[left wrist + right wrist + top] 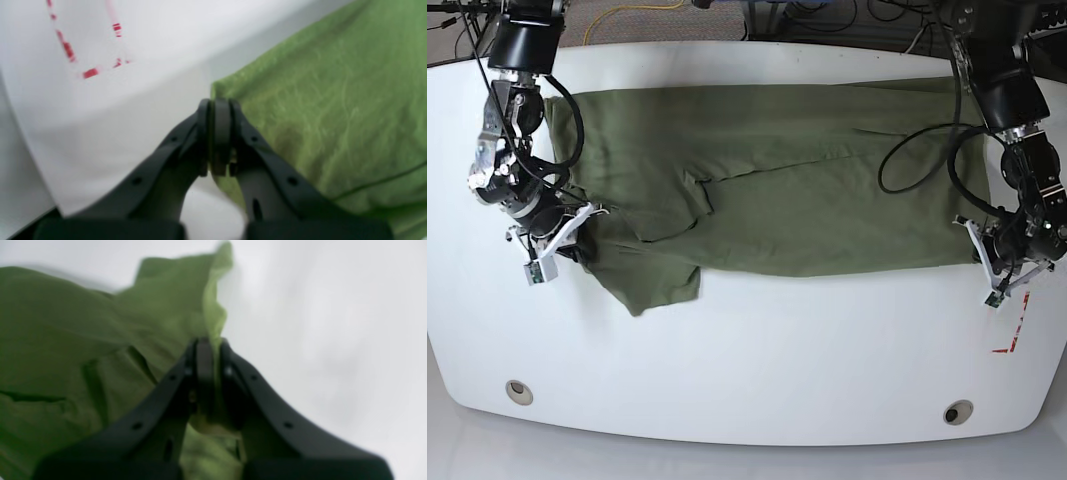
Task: Fold the T-shirt properly
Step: 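Lift the shirt's side edge with both grippers and fold it over the body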
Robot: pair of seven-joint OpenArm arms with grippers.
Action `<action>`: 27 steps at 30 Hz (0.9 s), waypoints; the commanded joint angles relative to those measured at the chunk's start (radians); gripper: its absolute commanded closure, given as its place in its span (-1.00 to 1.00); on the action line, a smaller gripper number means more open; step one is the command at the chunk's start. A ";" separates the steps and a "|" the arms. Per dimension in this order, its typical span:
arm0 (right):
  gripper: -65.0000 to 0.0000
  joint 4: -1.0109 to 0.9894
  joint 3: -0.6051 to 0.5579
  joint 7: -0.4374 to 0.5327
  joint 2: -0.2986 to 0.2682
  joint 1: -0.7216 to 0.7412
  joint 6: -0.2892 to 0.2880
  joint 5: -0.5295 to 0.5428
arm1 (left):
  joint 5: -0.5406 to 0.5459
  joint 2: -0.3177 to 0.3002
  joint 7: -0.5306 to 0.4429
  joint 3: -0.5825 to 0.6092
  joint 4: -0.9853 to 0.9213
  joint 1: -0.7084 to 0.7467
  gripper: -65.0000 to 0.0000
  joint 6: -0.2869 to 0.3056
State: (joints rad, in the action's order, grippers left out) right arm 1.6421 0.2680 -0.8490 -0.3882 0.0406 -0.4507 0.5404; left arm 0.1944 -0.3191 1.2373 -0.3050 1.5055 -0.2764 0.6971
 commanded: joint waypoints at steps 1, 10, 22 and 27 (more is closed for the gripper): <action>1.00 0.065 0.057 0.006 -0.008 -0.018 0.003 0.004 | -0.002 -0.016 0.023 -0.004 0.082 0.015 1.00 0.001; 1.00 0.137 0.127 -0.023 -0.002 -0.118 0.002 0.004 | -0.002 -0.024 0.040 -0.007 0.226 0.139 1.00 0.001; 1.00 0.162 0.158 -0.022 -0.001 -0.235 -0.003 0.007 | -0.003 -0.028 0.088 -0.039 0.367 0.305 1.00 0.001; 1.00 0.166 0.175 -0.022 0.001 -0.276 -0.003 0.013 | -0.002 -0.041 0.101 -0.076 0.383 0.371 1.00 0.001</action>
State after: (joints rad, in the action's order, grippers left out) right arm 1.7828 0.4263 -0.8936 -0.3710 -0.2253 -0.4500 0.5499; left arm 0.2081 -0.3359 1.3354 -0.3573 1.8660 0.0753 0.6971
